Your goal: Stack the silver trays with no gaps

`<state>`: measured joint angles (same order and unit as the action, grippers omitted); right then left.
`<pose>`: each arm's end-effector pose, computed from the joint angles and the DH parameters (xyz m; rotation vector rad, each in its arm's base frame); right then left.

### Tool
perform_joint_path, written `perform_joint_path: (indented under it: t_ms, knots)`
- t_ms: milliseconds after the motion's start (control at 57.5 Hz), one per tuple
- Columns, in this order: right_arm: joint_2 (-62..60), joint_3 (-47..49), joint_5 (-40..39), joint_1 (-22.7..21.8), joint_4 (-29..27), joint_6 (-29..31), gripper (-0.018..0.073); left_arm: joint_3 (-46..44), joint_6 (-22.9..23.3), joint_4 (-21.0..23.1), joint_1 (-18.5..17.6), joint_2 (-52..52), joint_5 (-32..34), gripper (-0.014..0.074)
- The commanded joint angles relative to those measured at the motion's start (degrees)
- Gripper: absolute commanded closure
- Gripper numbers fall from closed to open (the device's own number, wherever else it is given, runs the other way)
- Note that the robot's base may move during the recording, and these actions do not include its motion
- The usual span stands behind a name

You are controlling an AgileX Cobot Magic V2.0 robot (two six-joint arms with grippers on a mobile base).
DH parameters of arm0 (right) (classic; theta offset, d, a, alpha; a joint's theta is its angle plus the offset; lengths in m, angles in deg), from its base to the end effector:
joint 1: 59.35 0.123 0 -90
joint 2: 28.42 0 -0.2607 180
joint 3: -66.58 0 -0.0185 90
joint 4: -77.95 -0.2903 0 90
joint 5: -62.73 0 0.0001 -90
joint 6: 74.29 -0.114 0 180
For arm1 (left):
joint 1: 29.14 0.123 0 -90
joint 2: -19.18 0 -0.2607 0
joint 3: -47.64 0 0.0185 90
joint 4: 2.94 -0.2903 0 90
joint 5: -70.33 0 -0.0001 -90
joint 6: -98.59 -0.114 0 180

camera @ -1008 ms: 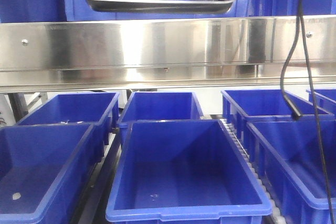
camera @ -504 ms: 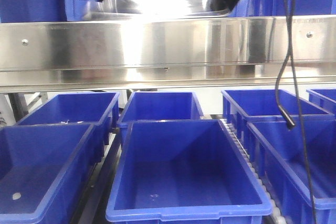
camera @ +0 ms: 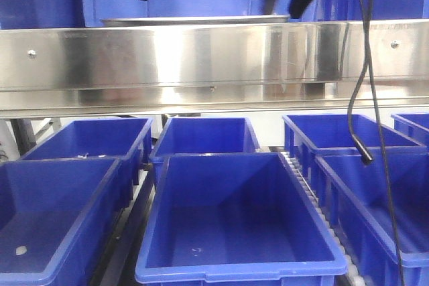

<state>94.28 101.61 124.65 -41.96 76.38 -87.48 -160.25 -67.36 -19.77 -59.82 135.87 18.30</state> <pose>0.4646 0.1484 0.2743 -0.0880 2.6264 0.2234 0.4251 -0.2219 0.2959 0.4653 2.3607 0.0058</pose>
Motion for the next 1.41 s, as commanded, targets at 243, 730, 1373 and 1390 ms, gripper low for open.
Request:
perform_joint_path:
  t_ms: [243, 730, 1373, 1390]
  knots:
    - [-0.19, 3.00, 2.20, 0.01, 0.35, 3.46, 0.0263, -0.43, 0.01, -2.20, -0.32, -3.24, 0.90, 0.0319]
    - [-11.20, 10.11, 6.17, 0.01, 1.03, 8.84, 0.0638, -0.43, 2.58, -3.78, -0.32, -14.68, 0.94, 0.0598]
    - [-46.55, 1.97, -4.36, 10.03, -1.99, 20.91, 0.0640, 11.61, 2.61, -4.40, -0.32, -50.93, 13.25, 0.0606]
    - [-47.86, 0.77, -5.03, 10.34, -2.27, 21.21, 0.0640, 13.07, 2.61, -4.40, -0.32, -52.52, 13.25, 0.0606]
